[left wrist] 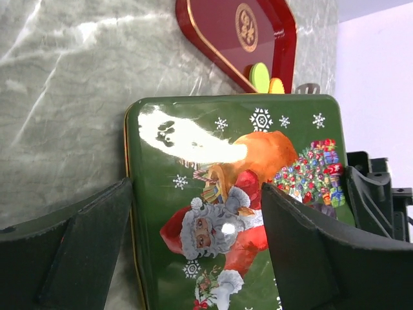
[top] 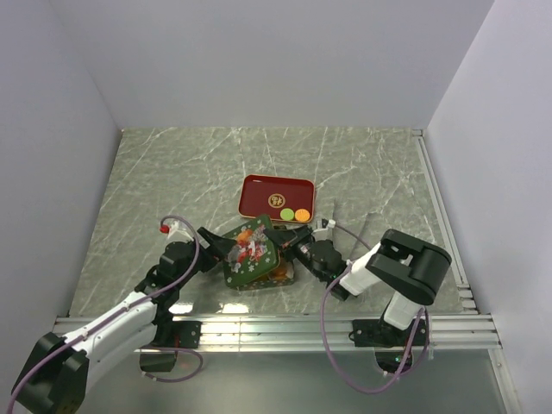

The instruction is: Pack the cookies

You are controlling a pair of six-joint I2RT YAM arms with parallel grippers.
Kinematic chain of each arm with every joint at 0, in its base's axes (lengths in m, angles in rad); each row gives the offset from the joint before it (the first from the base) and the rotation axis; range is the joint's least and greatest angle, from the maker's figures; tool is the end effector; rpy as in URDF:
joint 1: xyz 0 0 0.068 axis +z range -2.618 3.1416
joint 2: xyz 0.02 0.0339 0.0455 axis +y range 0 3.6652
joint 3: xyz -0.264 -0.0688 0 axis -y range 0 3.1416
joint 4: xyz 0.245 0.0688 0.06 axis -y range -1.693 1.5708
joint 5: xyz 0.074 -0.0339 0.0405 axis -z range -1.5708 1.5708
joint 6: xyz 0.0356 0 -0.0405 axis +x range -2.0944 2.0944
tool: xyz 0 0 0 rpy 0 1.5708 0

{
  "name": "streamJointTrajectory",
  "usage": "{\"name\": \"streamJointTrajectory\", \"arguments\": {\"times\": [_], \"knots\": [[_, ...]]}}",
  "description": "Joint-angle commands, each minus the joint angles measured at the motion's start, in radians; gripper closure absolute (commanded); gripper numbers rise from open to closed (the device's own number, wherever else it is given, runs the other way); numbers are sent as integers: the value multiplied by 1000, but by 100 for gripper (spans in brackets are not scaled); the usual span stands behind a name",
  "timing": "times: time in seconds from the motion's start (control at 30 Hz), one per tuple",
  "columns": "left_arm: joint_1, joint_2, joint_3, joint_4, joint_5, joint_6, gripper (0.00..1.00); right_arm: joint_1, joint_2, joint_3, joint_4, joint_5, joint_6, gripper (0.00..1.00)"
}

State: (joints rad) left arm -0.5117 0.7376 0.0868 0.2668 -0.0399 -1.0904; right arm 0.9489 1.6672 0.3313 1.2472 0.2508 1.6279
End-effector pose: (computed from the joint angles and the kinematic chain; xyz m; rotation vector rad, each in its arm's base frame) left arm 0.1380 -0.0759 0.1493 -0.6251 2.0008 -0.9860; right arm 0.1638 0.2134 0.1424 0.8691 1.7795 1.6597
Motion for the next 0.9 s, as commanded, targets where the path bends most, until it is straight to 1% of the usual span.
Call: {"name": "streamJointTrajectory", "arguments": {"times": [0.0,0.17,0.3,0.37,0.57,0.67,0.7,0.77,0.8,0.83,0.87], "knots": [[4,14,-15,101,46,-16,14,2,58,-43,67,10,56,100],[4,28,-19,91,44,-14,15,-1,108,-80,167,18,89,100],[2,42,10,19,43,15,15,-15,115,-87,213,4,84,100],[2,51,22,-30,0,23,14,-25,106,-86,231,-11,73,100],[4,31,25,-40,-6,40,9,-62,29,-92,281,-59,44,100],[2,-18,48,-99,-32,66,5,-104,-39,-123,305,-81,41,100],[2,-33,73,-121,-43,89,4,-136,-97,-132,299,-84,38,100],[4,-76,115,-188,-60,134,2,-176,-165,-150,256,-122,21,100],[4,-89,132,-213,-64,148,2,-205,-241,-150,226,-142,0,100],[4,-96,149,-236,-71,161,2,-250,-283,-137,142,-195,-14,100],[4,-109,163,-263,-77,184,3,-275,-328,-126,92,-218,-31,100]]}}
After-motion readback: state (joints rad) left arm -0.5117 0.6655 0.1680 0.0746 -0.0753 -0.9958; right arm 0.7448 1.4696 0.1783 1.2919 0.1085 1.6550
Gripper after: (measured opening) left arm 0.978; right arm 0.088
